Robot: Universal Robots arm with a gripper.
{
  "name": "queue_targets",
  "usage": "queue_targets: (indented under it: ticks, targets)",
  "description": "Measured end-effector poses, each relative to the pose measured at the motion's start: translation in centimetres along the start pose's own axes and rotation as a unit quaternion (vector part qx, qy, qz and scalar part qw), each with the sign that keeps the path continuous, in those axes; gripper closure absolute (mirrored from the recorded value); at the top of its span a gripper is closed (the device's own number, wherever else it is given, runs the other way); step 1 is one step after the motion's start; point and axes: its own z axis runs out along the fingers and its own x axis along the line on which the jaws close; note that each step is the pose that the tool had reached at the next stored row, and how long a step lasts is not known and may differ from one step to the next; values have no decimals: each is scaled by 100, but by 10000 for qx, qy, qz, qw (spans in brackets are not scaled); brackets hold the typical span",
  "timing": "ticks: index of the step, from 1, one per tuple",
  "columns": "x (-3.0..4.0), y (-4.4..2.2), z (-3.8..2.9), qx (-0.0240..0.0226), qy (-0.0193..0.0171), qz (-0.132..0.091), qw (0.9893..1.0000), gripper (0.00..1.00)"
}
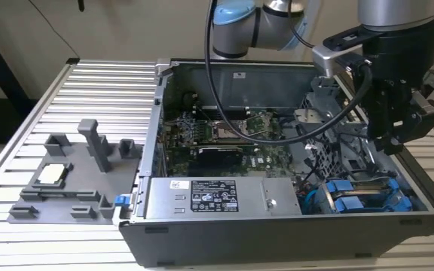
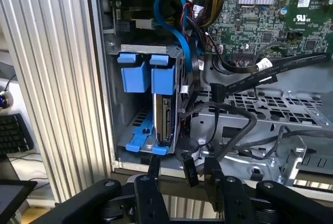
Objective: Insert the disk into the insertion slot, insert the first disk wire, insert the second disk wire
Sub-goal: 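Insert the first disk wire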
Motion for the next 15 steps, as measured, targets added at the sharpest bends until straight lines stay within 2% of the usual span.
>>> queue_targets:
  ticks: [7,11,15]
  targets:
    - [-1,1,2,0,0,0,10000,55]
    - [-1,2,3,0,0,0,10000,80]
    - [-1,3,4,0,0,0,10000,81]
